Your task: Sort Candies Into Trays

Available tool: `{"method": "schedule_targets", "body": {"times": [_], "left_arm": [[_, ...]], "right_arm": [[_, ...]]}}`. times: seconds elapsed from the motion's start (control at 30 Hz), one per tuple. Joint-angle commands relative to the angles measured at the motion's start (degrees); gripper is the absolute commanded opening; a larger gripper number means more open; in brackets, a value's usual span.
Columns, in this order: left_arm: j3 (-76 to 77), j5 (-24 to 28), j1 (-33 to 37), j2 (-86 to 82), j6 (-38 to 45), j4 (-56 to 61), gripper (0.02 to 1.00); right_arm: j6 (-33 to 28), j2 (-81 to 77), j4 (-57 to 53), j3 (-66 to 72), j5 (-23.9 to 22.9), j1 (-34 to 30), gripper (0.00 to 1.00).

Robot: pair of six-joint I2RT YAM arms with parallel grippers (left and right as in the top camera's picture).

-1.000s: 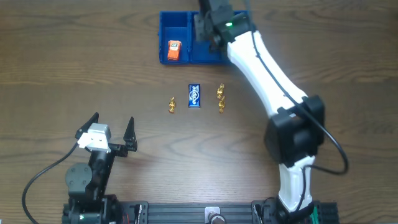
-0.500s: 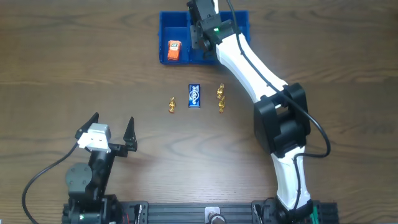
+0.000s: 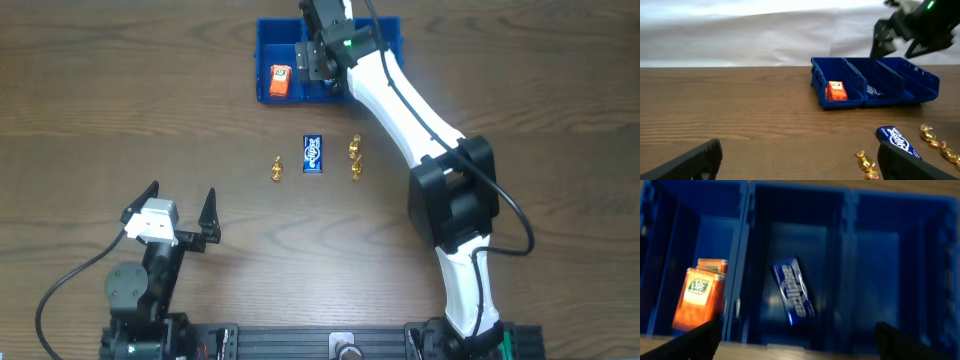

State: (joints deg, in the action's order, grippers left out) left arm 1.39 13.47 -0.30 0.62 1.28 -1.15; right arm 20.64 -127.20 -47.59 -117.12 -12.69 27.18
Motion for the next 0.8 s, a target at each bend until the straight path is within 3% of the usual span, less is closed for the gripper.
{"method": "schedule_targets", "body": {"times": [0.03, 0.17, 0.23, 0.43, 0.57, 0.8], "left_arm": [[-1.1, 1.4, 0.3, -0.4, -0.6, -1.8, 0.998], [-1.1, 1.4, 0.3, -0.4, -0.6, -1.8, 0.998], [-1.1, 1.4, 0.3, -0.4, -0.6, -1.8, 0.998], [-1.1, 1.4, 0.3, -0.4, -0.6, -1.8, 0.998], [-1.1, 1.4, 0.3, -0.4, -0.6, -1.8, 0.998], [-1.1, 1.4, 0.3, -0.4, -0.6, -1.8, 0.998]], "right_arm": [[4.9, 8.6, -15.2, -10.3, -0.8, 2.7, 0.998], [17.2, 9.3, -30.5, -10.3, -0.7, 7.6, 1.0], [18.6, 8.0, -34.8, -8.1, -0.5, 10.6, 1.0], [18.8, 7.6, -23.8, 8.8, 5.5, 12.3, 1.0], [18.8, 7.4, -12.2, 18.8, 5.5, 12.3, 0.974], [18.8, 1.1, -8.3, 20.2, 5.0, 10.6, 0.941]]}}
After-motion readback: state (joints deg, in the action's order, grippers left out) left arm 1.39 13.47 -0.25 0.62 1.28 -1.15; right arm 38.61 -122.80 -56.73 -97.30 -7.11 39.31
